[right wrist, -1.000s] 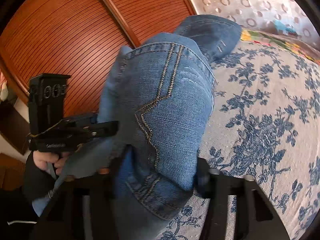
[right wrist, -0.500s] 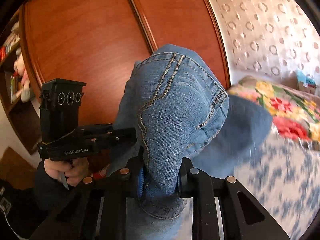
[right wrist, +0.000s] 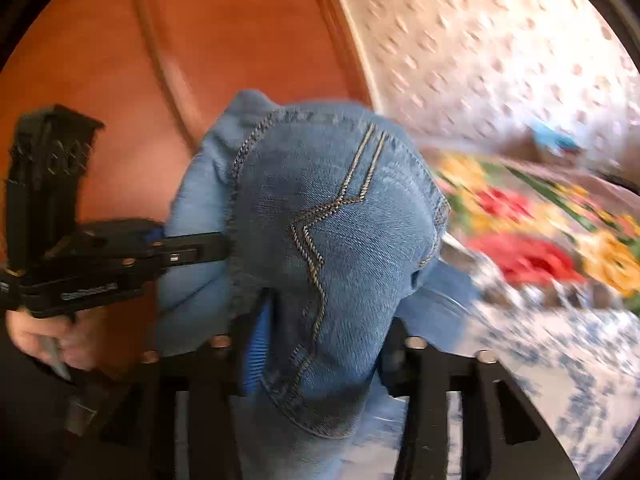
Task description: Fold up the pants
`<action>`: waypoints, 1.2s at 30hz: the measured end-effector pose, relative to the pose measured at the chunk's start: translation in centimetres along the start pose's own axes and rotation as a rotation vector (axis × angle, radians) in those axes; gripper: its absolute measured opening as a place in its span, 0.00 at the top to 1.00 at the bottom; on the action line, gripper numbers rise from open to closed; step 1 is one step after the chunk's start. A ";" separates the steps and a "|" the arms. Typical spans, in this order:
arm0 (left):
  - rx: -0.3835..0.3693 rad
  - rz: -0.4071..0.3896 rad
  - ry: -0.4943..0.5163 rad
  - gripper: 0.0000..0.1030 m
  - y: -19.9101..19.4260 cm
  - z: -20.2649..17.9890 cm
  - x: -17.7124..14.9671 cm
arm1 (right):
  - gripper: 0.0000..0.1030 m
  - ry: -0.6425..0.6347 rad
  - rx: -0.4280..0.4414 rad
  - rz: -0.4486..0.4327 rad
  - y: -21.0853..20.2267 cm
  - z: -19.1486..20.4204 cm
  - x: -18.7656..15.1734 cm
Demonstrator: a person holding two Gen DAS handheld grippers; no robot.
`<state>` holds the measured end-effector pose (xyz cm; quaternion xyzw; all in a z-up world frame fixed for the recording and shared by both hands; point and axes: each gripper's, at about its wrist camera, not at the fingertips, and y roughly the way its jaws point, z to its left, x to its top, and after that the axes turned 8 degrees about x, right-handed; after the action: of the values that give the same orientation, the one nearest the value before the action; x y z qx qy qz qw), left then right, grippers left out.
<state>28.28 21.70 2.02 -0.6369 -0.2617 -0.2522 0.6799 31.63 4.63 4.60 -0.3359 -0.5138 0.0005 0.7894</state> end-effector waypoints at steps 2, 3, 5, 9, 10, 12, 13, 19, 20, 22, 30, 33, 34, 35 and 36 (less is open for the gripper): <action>0.048 0.025 0.011 0.70 1.2 -0.3 -0.9 | 0.47 0.002 -0.050 0.030 0.1 -0.8 -0.4; 0.049 0.021 0.007 0.59 1.2 -0.2 -1.1 | 0.43 -0.001 -0.072 0.024 -0.4 -0.9 -0.5; 0.060 0.004 -0.006 0.48 0.5 -0.2 -1.7 | 0.39 -0.016 -0.102 0.000 -1.2 -0.7 -0.2; 0.078 -0.048 -0.008 0.37 -1.4 -0.3 -2.0 | 0.39 -0.033 -0.120 -0.038 -5.2 1.7 -1.6; 0.089 -0.066 -0.009 0.34 -2.2 -0.7 -1.8 | 0.39 -0.034 -0.118 -0.048 -6.1 2.2 -2.1; 0.090 -0.111 -0.013 0.23 -3.3 -1.2 -1.8 | 0.39 -0.033 -0.124 -0.064 -7.8 3.1 -3.2; 0.083 -0.131 -0.017 0.23 -3.7 -1.2 -1.9 | 0.39 -0.034 -0.130 -0.072 -8.7 3.8 -3.9; 0.068 -0.243 0.002 0.19 -7.8 -4.5 -3.3 | 0.39 -0.031 -0.185 -0.134 -13.8 7.1 -7.8; 0.065 -0.259 0.000 0.19 -8.5 -5.1 -3.5 | 0.38 -0.030 -0.194 -0.147 -15.3 8.0 -8.7; 0.046 -0.301 -0.002 0.19 -10.1 -6.6 -4.3 | 0.35 -0.036 -0.214 -0.168 -17.7 9.1 -10.3; 0.034 -0.418 0.015 0.09 -14.6 -10.8 -6.7 | 0.24 -0.050 -0.300 -0.253 -24.4 13.5 -15.5; 0.029 -0.435 0.017 0.09 -15.9 -12.0 -7.6 | 0.22 -0.045 -0.331 -0.278 -26.2 14.7 -16.8; 0.027 -0.441 0.018 0.09 -16.3 -12.5 -8.0 | 0.22 -0.045 -0.338 -0.287 -26.9 15.1 -17.3; 0.022 -0.445 0.021 0.09 -16.6 -12.8 -8.3 | 0.22 -0.044 -0.350 -0.300 -27.3 15.5 -17.8; 0.019 -0.448 0.026 0.09 -17.1 -13.4 -8.7 | 0.22 -0.042 -0.361 -0.307 -27.8 15.9 -18.3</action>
<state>10.76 7.36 7.96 -0.5530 -0.3904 -0.4028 0.6161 0.53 -14.81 8.37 -0.3892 -0.5671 -0.2044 0.6965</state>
